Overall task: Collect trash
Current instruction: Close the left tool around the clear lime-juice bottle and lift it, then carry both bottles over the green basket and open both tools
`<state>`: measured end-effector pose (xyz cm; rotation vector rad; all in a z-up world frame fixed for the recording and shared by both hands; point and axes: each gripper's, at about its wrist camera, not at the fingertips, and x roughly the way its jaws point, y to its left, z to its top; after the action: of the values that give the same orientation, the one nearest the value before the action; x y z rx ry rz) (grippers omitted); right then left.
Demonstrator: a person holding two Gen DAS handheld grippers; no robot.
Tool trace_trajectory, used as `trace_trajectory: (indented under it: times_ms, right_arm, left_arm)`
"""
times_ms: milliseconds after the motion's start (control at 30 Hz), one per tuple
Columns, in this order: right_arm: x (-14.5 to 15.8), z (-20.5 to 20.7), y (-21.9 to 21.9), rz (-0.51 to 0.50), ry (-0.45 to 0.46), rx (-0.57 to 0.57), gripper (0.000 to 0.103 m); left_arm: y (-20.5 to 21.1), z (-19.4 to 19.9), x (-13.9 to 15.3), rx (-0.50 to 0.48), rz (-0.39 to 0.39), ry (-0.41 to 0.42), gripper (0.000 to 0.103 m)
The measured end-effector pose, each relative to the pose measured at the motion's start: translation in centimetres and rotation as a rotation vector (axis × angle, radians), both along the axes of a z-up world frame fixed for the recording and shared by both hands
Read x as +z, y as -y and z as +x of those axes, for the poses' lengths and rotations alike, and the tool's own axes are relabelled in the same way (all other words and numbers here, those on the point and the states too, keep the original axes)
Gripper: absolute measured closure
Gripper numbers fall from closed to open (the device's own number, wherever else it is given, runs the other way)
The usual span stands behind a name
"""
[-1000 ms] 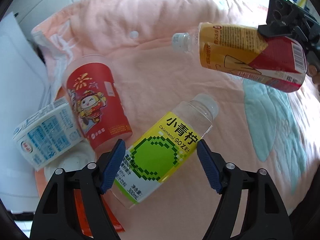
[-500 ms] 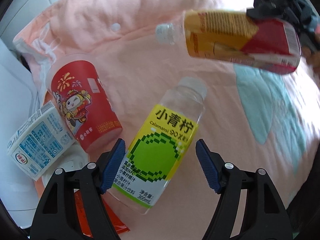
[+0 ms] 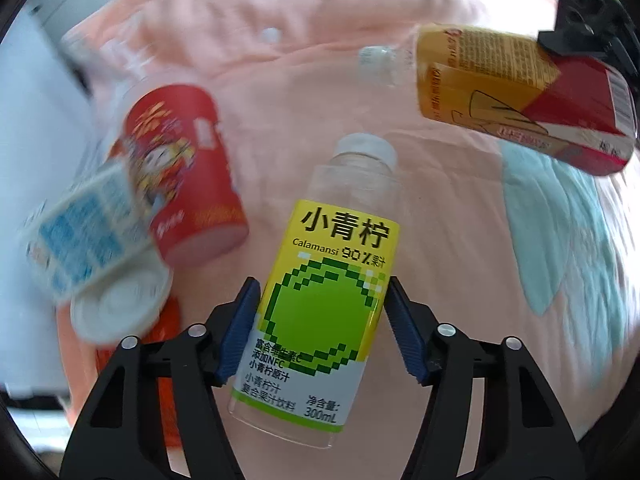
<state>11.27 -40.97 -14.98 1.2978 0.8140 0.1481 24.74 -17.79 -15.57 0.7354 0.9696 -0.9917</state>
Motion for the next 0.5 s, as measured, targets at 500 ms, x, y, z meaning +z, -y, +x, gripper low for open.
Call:
trace_trajectory:
  times_ms: [500]
  right_arm:
    - [1.9, 1.2, -5.1, 0.000, 0.057, 0.137, 0.040]
  left_arm:
    - [-12.1, -4.5, 4.6, 0.411, -0.184, 0.074, 0.048]
